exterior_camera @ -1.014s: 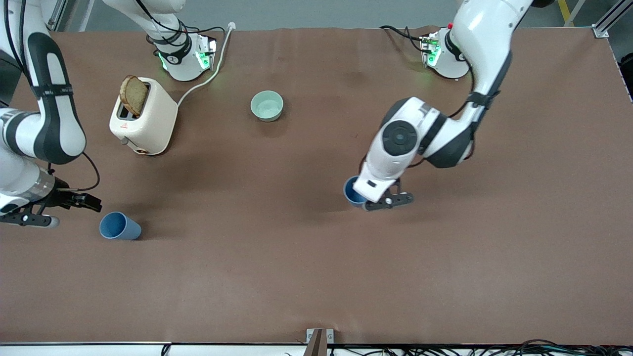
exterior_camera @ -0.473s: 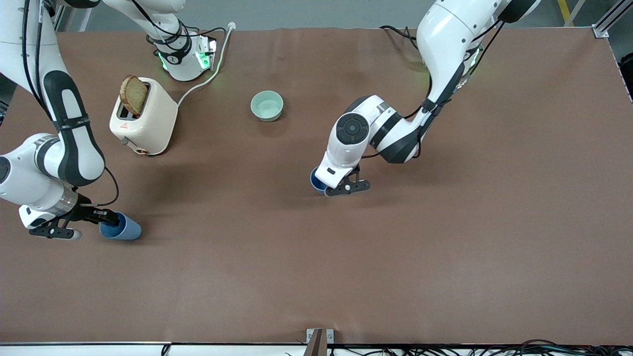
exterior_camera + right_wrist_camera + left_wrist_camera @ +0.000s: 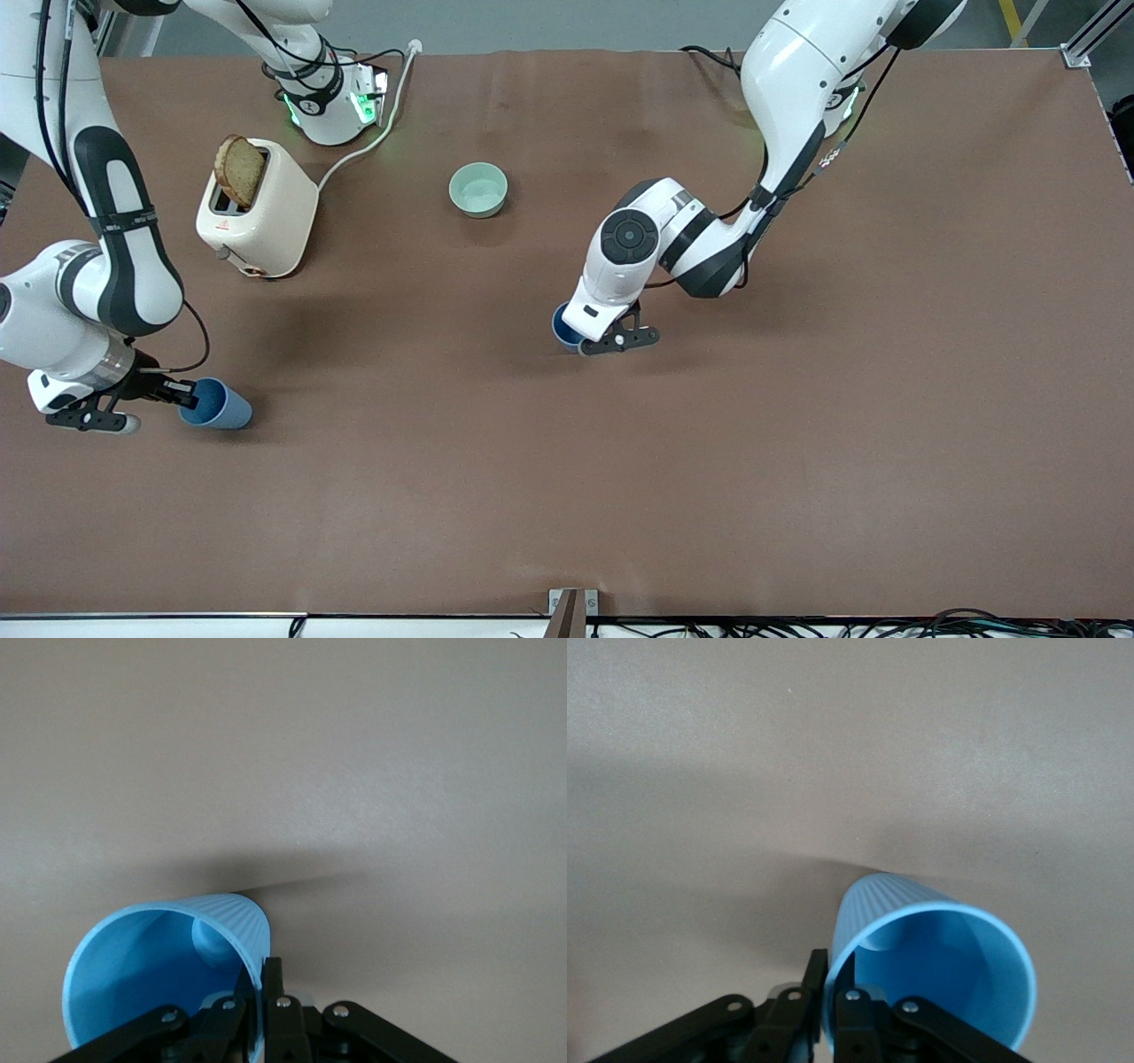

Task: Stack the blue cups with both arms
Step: 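Set the cup down with the left gripper while the right gripper lifts the other cup, then carry the cup above the other with the right gripper while the left gripper withdraws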

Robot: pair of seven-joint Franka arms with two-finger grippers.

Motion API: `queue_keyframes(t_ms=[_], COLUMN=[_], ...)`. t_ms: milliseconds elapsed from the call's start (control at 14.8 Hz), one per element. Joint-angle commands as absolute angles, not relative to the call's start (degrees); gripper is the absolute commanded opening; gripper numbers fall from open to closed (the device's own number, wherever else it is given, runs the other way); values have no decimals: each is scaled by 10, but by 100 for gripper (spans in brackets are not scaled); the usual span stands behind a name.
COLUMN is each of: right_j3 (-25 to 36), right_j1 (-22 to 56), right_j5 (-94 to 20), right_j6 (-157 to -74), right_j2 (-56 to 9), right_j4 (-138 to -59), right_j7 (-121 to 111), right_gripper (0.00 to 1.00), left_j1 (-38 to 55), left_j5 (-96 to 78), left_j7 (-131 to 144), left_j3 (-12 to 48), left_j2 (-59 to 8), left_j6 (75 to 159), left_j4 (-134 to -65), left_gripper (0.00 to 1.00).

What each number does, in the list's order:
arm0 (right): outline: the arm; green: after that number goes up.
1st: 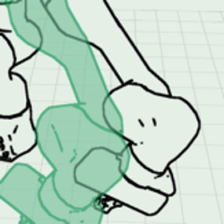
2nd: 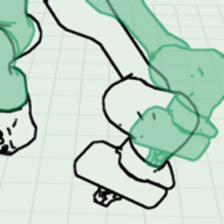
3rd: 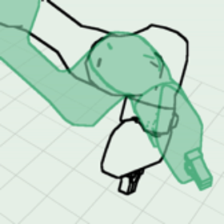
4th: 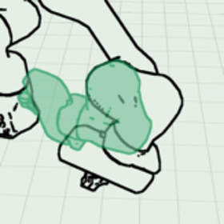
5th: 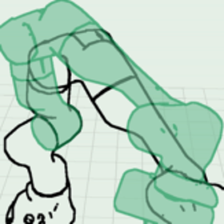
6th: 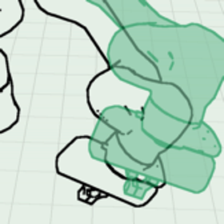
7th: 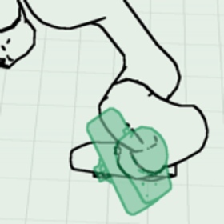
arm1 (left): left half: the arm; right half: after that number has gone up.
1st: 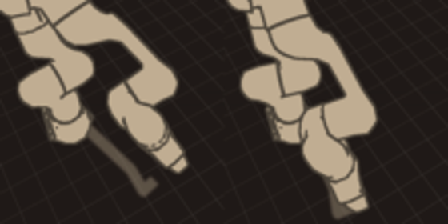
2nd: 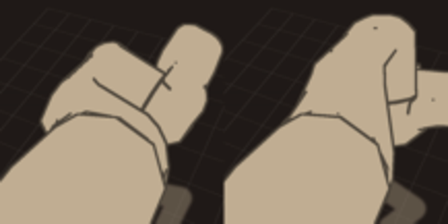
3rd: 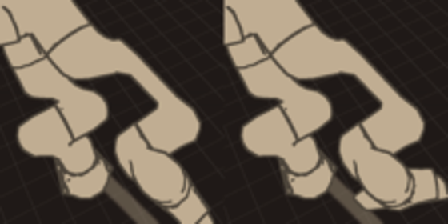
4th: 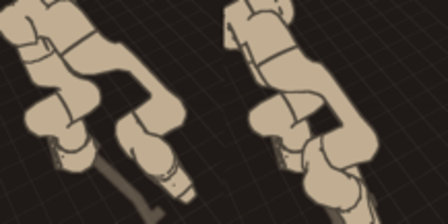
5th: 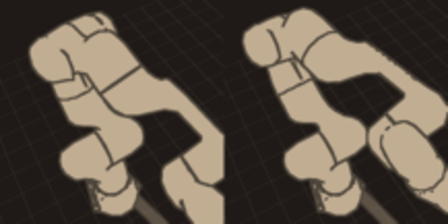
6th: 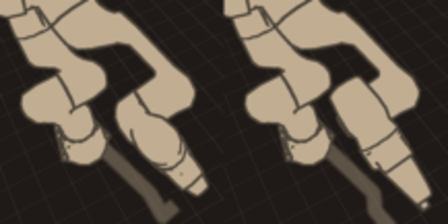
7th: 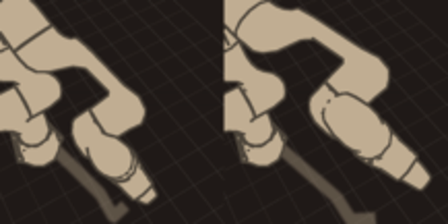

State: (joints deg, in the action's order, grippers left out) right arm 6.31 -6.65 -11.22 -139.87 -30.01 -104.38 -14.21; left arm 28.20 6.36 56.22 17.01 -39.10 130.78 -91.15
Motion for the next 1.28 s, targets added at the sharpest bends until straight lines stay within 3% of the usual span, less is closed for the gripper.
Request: queue_keyframes(t_ms=[0, 135, 338, 608, 946, 1216], right_j3=[45, 19, -42, -194, -392, -452], right_j1=[-65, -69, -70, -100, -98, -65], right_j5=[-123, -118, -109, -85, 5, 28], right_j6=[-1342, -1254, -1163, -1096, -1128, -1212], right_j2=[-266, -238, -205, -161, -170, -219], right_j4=[-1035, -1011, -987, -987, -962, -963], right_j7=[-146, -114, -12, 156, 413, 553], right_gripper=[1, 1, 0, 0, 0, 0], left_j1=[287, 280, 255, 171, 56, -3], left_j5=[63, 67, 67, 67, 62, 56], left_j7=[558, 559, 554, 472, 251, 109], left_j3=[167, 165, 153, 154, 156, 156], left_j2=[-388, -367, -294, -189, -87, -35], left_j6=[1308, 1297, 1199, 1061, 957, 897], left_j4=[-903, -889, -860, -825, -826, -830], left_gripper=[100, 100, 100, 100, 100, 100])
